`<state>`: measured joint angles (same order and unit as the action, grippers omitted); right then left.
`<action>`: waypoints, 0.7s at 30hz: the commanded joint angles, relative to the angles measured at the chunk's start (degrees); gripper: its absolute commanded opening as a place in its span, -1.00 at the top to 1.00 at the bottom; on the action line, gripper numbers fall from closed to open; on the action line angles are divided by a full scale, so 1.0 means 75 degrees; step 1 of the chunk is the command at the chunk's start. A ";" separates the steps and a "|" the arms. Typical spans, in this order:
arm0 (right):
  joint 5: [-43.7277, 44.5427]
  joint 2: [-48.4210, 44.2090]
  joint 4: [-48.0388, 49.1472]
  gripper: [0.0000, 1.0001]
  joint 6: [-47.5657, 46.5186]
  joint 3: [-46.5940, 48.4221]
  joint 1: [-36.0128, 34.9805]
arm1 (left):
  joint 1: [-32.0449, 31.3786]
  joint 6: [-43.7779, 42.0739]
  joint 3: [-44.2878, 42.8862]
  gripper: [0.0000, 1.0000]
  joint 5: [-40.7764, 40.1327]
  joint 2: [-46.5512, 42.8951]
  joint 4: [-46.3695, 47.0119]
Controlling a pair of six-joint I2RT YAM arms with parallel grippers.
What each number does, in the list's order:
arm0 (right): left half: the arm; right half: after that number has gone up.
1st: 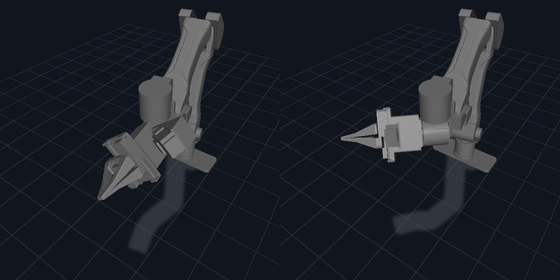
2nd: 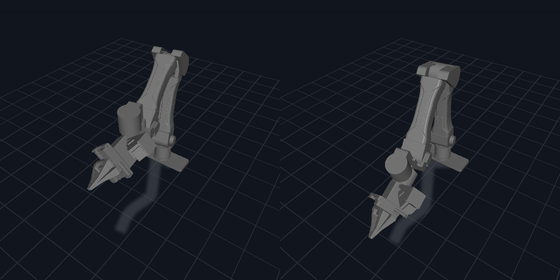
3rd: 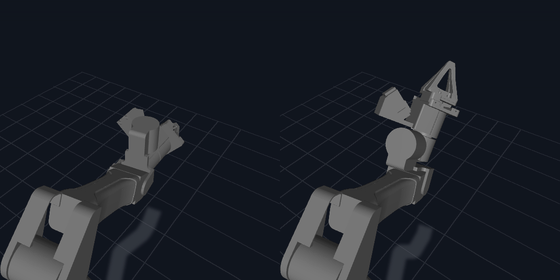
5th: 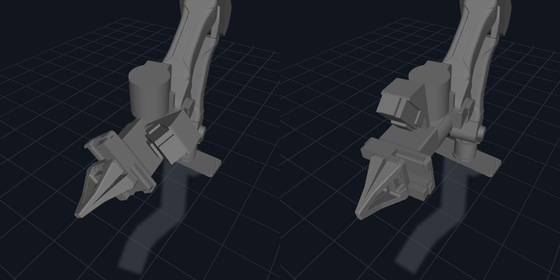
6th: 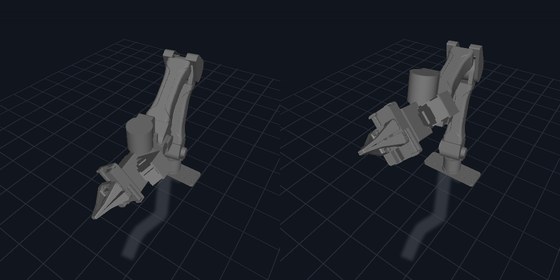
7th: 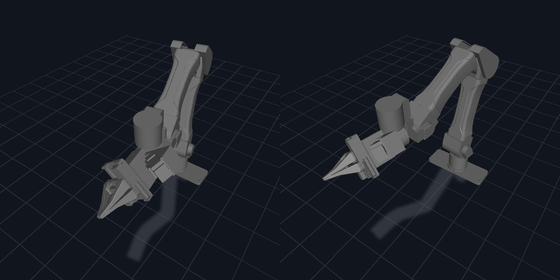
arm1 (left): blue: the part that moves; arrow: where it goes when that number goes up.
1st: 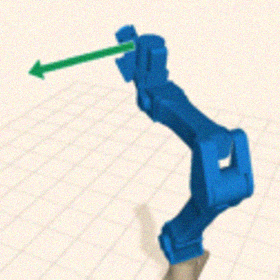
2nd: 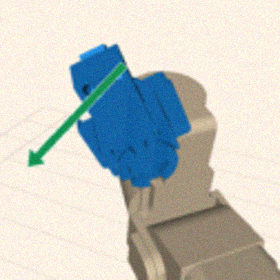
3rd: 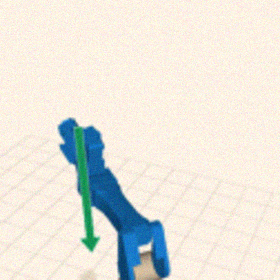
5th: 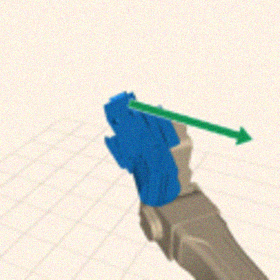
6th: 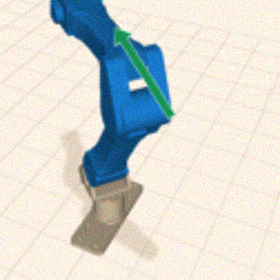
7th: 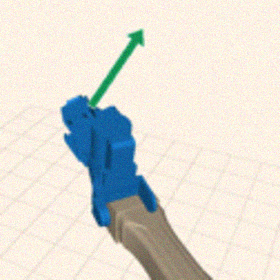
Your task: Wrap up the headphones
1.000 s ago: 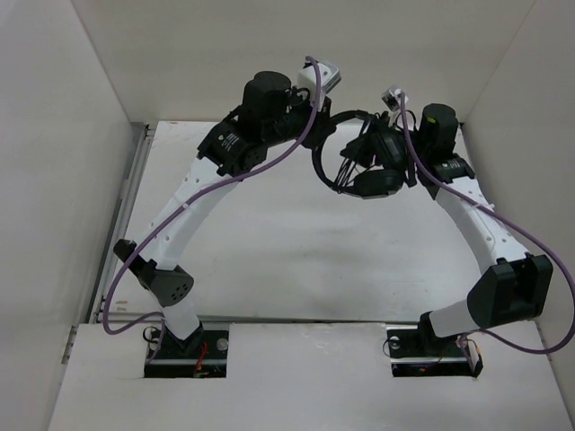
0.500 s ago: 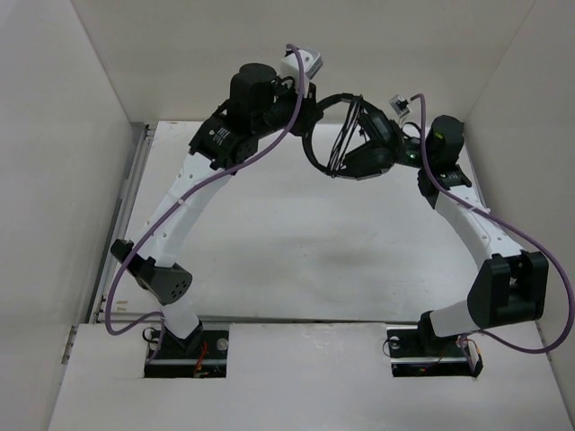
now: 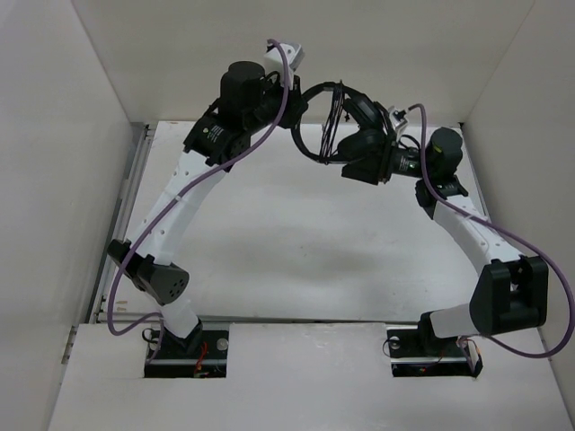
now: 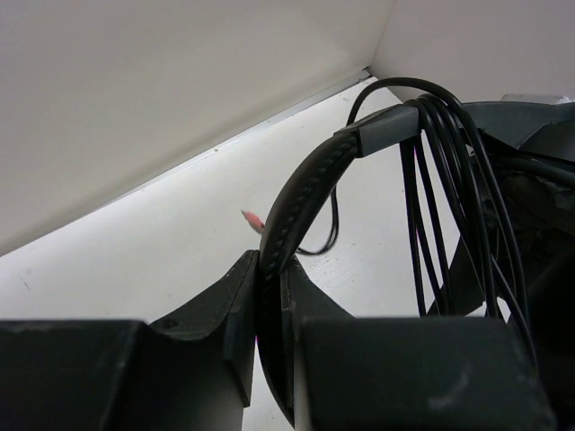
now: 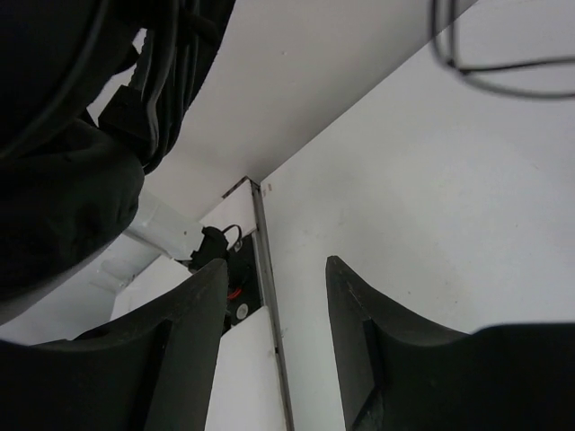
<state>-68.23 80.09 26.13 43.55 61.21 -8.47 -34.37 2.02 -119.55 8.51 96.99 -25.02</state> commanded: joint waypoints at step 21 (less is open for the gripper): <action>0.0601 -0.0484 0.0407 -0.02 -0.0837 -0.0474 0.1967 | -0.0544 -0.0293 0.4617 1.00 -0.1229 -0.2888 0.1824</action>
<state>-64.73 78.65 27.42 39.77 57.28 5.65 -38.76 -1.54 -87.00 0.95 80.34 -18.02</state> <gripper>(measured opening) 0.513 0.097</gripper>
